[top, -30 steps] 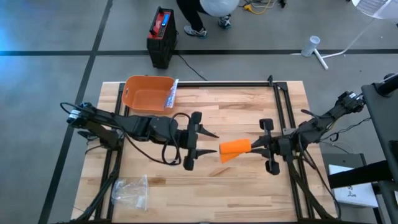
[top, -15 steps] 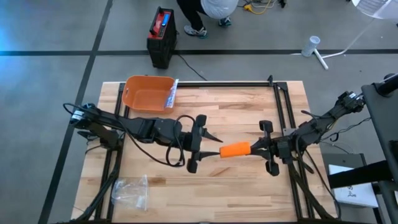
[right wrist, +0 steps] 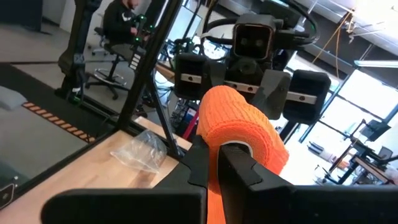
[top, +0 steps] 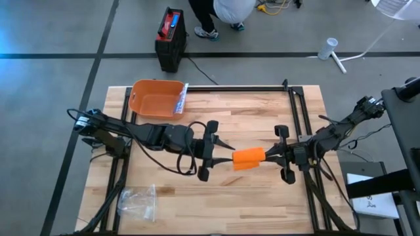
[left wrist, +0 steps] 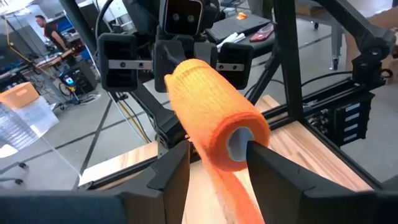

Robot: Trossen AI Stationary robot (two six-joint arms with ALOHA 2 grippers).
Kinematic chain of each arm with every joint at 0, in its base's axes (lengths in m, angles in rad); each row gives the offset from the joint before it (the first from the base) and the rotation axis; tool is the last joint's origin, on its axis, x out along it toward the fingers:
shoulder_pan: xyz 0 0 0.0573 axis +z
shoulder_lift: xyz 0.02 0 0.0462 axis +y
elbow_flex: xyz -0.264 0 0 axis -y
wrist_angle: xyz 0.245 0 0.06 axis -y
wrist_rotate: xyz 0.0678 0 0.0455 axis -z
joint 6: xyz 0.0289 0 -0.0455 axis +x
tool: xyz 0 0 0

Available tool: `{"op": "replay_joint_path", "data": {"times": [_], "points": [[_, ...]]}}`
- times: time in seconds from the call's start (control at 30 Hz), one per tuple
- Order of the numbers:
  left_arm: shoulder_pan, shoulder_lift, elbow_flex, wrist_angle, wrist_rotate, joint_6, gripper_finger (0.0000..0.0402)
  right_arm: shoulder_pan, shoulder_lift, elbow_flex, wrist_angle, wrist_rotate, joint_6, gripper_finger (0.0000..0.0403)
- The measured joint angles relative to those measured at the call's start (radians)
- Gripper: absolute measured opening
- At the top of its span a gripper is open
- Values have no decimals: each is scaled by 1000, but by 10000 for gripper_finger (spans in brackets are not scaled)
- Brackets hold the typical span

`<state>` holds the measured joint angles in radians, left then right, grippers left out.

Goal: Roll bandage
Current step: Roll the orange bandage

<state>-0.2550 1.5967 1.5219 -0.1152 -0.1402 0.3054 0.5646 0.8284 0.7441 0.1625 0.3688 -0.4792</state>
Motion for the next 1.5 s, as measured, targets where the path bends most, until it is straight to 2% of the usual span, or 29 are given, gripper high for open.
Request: {"op": "replay_joint_path", "data": {"times": [0.6,0.97,1.1,1.27,1.4,1.5], "points": [[2,6,-4,31,0,23,117,-1,20,0,-2,-10,10,9],[5,53,-7,133,5,0,120,0,23,0,25,-14,8,9],[5,53,-6,138,5,-8,91,0,22,0,24,-12,19,9],[7,54,-6,172,-9,-27,19,0,22,0,22,-10,37,9],[7,54,-6,172,-21,-36,15,0,18,0,21,2,73,16],[-2,49,-6,159,-54,-36,8,1,6,0,-3,35,121,40]]}}
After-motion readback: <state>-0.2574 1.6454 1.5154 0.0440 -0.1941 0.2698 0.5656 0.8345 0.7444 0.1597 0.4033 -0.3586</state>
